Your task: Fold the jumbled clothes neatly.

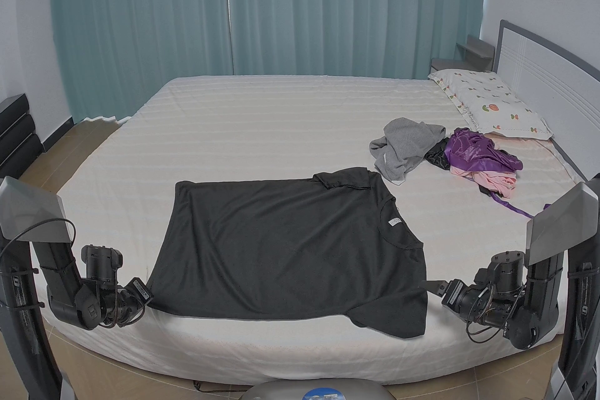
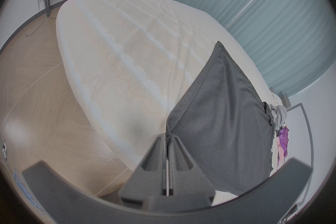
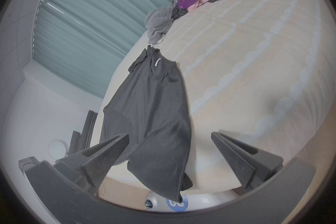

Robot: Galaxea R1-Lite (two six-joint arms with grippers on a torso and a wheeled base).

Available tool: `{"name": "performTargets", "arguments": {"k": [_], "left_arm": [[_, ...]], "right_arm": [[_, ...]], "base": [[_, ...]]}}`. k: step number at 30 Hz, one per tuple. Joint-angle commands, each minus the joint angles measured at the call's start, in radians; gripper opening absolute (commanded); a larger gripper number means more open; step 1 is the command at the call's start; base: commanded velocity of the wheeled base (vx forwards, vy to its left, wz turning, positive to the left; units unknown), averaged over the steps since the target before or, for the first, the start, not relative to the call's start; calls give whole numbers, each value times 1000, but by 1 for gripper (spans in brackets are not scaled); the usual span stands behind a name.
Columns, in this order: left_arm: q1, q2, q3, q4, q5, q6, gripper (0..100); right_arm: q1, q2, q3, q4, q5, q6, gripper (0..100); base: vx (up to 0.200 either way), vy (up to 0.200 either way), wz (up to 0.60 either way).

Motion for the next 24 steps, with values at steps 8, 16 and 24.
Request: {"name": "performTargets", "arguments": {"k": [8,16,24], "left_arm": [[8,-10,7,-5,-5,-2,0],[8,-8,7,-6,-5,0,0],[8,-8,7,-6,-5,-2,0]], "right_arm": [[66,117,-73,-13,-72,-64,100],[67,120,-136,11,-101,-81,0],[57,39,-235,120,-104,-81,0]], "base": [[0,0,0],[0,0,0],[0,0,0]]}}
